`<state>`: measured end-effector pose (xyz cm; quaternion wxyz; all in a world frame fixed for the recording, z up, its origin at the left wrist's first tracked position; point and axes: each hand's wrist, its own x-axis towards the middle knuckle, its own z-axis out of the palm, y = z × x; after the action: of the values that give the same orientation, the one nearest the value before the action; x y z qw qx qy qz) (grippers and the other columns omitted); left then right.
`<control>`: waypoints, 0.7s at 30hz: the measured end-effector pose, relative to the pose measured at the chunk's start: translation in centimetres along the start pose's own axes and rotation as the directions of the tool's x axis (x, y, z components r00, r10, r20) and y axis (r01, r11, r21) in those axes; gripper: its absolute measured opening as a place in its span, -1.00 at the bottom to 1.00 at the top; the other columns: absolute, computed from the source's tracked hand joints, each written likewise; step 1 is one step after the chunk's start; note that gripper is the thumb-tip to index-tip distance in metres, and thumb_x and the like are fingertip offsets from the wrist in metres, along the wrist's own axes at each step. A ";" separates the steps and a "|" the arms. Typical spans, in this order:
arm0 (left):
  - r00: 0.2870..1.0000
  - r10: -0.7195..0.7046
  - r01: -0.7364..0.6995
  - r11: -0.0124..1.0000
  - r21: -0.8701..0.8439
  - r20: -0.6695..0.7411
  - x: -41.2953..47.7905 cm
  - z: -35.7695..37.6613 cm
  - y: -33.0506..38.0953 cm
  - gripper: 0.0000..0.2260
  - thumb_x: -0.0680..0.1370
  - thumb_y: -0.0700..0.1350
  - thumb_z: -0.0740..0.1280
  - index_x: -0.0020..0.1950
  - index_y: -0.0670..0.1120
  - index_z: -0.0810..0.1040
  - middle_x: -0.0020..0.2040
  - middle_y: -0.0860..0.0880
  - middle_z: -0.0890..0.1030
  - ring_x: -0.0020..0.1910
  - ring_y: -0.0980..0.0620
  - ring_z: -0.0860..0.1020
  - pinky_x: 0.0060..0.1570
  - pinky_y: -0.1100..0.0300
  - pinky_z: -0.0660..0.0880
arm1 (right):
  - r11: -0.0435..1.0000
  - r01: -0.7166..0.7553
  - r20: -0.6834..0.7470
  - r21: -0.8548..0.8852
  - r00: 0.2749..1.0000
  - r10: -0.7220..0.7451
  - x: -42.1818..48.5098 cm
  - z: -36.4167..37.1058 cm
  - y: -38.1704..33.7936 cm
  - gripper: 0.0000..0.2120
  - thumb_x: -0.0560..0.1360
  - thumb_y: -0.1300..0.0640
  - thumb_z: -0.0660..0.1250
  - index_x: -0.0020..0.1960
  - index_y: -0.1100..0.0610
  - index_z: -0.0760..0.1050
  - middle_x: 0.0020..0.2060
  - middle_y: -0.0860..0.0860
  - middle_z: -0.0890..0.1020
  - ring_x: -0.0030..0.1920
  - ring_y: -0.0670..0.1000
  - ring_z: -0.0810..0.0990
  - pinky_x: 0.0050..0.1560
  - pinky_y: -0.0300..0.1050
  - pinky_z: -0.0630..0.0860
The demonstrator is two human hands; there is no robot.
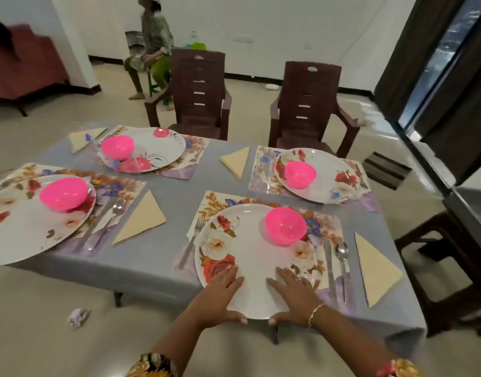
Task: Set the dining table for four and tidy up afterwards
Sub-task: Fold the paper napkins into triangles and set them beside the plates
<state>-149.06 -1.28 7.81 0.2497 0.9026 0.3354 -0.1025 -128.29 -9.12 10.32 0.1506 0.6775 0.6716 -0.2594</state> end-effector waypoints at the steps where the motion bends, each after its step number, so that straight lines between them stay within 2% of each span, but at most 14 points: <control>1: 1.000 0.007 -0.007 1.000 -0.003 -0.002 0.2 -0.1 -0.1 0.12 0.13 0.57 -0.13 0.56 -0.04 -0.08 0.56 -0.04 -0.20 0.53 -0.01 -0.20 0.41 0.17 -0.25 | 1.000 0.001 -0.002 0.004 1.000 -0.001 0.2 0.0 0.1 0.45 -0.31 -0.65 -0.41 0.52 -0.07 -0.10 0.51 0.07 -0.19 0.51 0.12 -0.19 0.45 0.17 -0.10; 7: 1.000 0.026 -0.026 0.999 0.021 -0.018 1.1 -0.8 -0.5 0.10 0.14 0.54 -0.15 0.56 -0.04 -0.06 0.56 -0.05 -0.18 0.54 -0.04 -0.17 0.47 0.09 -0.18 | 0.998 -0.016 -0.022 0.060 1.000 0.017 1.1 -0.6 0.6 0.47 -0.33 -0.68 -0.37 0.51 -0.07 -0.05 0.52 0.05 -0.15 0.51 0.11 -0.16 0.45 0.16 -0.09; 13: 0.997 0.064 -0.061 0.997 0.055 -0.048 2.6 -1.0 -1.3 0.13 0.14 0.57 -0.21 0.55 -0.09 0.02 0.56 -0.11 -0.09 0.54 -0.07 -0.10 0.48 0.08 -0.14 | 0.997 -0.022 -0.035 0.076 0.999 0.025 2.0 -1.2 1.1 0.49 -0.35 -0.69 -0.34 0.51 -0.07 -0.02 0.52 0.04 -0.12 0.51 0.10 -0.15 0.45 0.17 -0.05; 17: 0.997 0.042 -0.040 0.999 0.037 -0.064 3.3 -1.4 -1.1 0.04 0.22 0.51 -0.07 0.55 -0.09 0.01 0.56 -0.10 -0.10 0.54 -0.06 -0.12 0.47 0.10 -0.15 | 0.997 -0.020 -0.052 0.079 0.998 0.024 2.6 -1.7 1.6 0.50 -0.36 -0.69 -0.32 0.51 -0.07 -0.01 0.52 0.04 -0.11 0.51 0.09 -0.15 0.45 0.17 -0.05; 21: 0.996 0.049 -0.046 0.998 0.045 -0.072 4.0 -1.7 -1.3 -0.11 0.40 0.41 0.15 0.55 -0.09 0.03 0.56 -0.09 -0.09 0.54 -0.07 -0.10 0.47 0.08 -0.14 | 0.996 -0.017 -0.063 0.085 0.998 0.022 3.3 -1.9 2.3 0.45 -0.30 -0.71 -0.27 0.51 -0.08 -0.01 0.52 0.03 -0.12 0.51 0.08 -0.15 0.45 0.16 -0.07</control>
<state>-146.84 2.68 7.38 0.2202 0.9186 0.3204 -0.0705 -125.84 -5.47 9.74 0.1027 0.6977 0.6579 -0.2642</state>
